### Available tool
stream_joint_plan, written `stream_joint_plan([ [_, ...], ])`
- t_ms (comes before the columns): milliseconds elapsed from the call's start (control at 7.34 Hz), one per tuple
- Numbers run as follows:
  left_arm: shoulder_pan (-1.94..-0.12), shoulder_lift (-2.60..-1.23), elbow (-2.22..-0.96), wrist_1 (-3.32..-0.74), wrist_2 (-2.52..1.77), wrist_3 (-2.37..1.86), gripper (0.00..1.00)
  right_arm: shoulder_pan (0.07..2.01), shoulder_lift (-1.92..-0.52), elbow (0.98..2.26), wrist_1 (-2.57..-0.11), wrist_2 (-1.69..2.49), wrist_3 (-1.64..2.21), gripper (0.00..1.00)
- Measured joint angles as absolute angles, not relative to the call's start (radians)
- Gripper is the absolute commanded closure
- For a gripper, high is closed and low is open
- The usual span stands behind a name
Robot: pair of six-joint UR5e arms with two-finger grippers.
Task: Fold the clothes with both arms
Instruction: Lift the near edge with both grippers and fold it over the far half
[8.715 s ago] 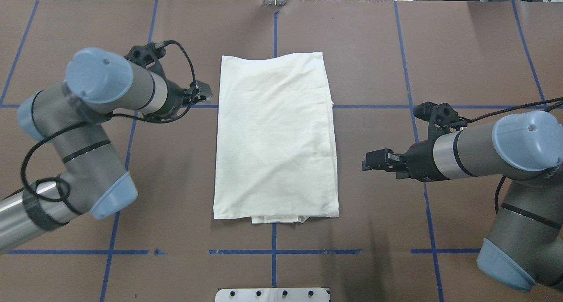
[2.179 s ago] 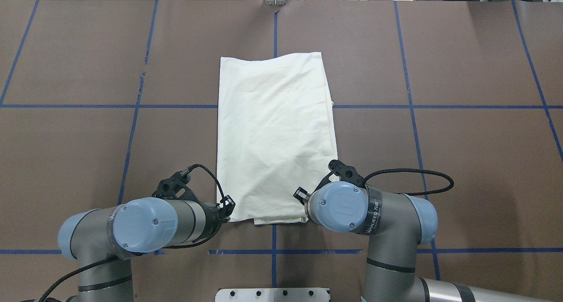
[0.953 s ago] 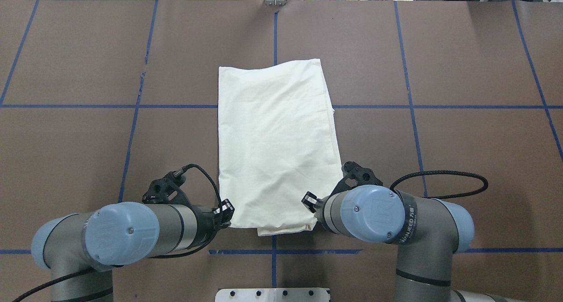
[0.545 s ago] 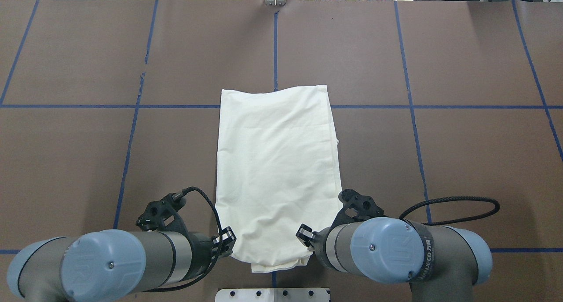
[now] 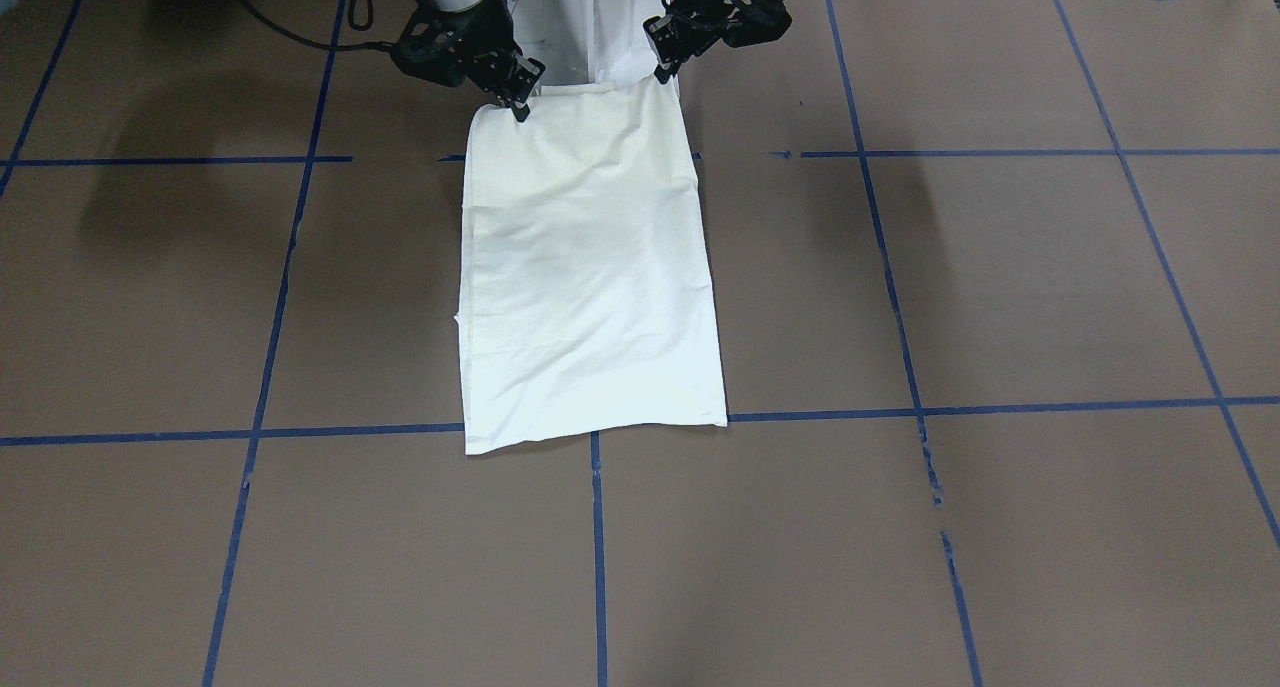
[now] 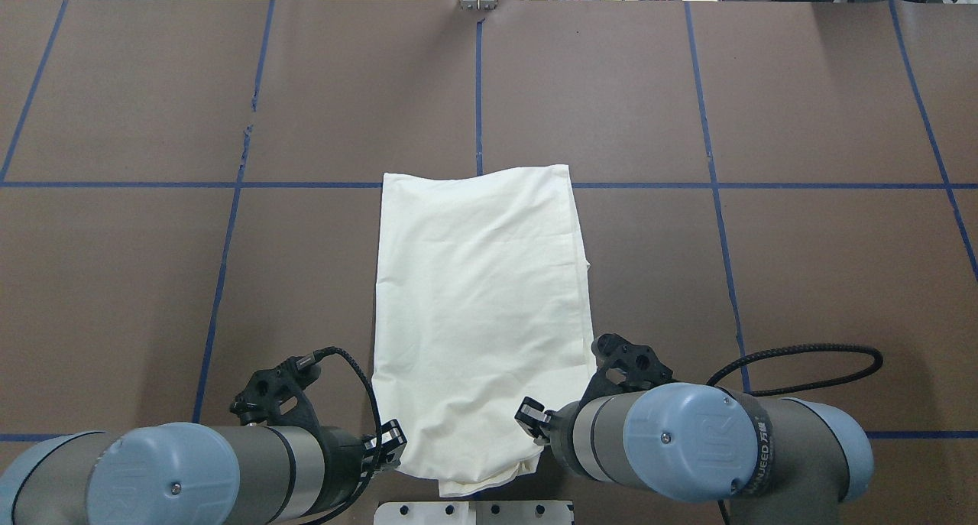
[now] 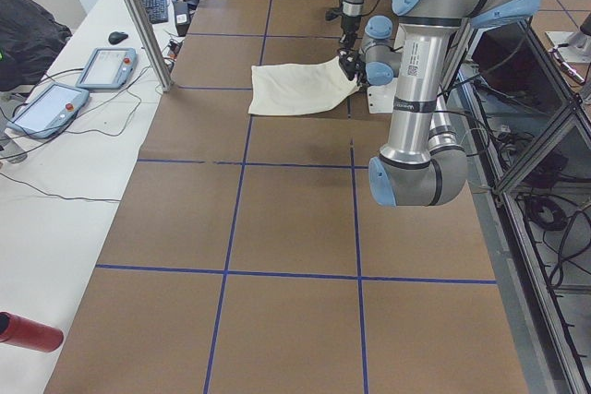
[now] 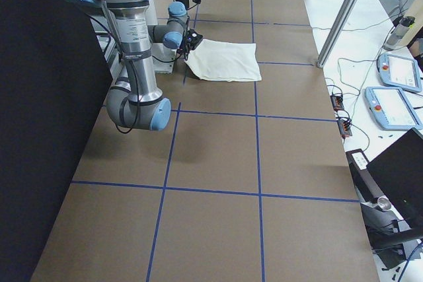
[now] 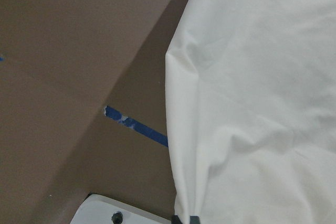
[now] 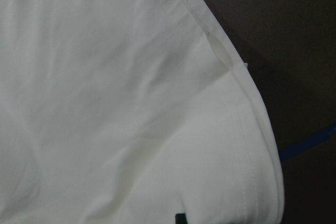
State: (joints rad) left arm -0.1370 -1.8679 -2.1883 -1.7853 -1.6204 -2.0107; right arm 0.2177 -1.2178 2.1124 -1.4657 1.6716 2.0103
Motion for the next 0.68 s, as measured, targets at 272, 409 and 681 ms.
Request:
stream_joint_plan([
  [272, -0.268, -1.938, -2.125, -1.791, -1.655, -1.922, 1.0, 0.329, -1.191, 2.069, -1.464, 1.732, 1.97, 1.0],
  [409, -0.348, -1.995, -2.056, -1.795, -1.692, -1.877, 1.0, 0.39, -1.151, 2.011, -1.461, 1.774, 1.948, 1.0],
  [681, -0.477, -2.08, -1.918, -1.81, -1.727, -1.798, 1.0, 0.512, -1.073, 1.859, -1.395, 1.863, 1.915, 1.0],
])
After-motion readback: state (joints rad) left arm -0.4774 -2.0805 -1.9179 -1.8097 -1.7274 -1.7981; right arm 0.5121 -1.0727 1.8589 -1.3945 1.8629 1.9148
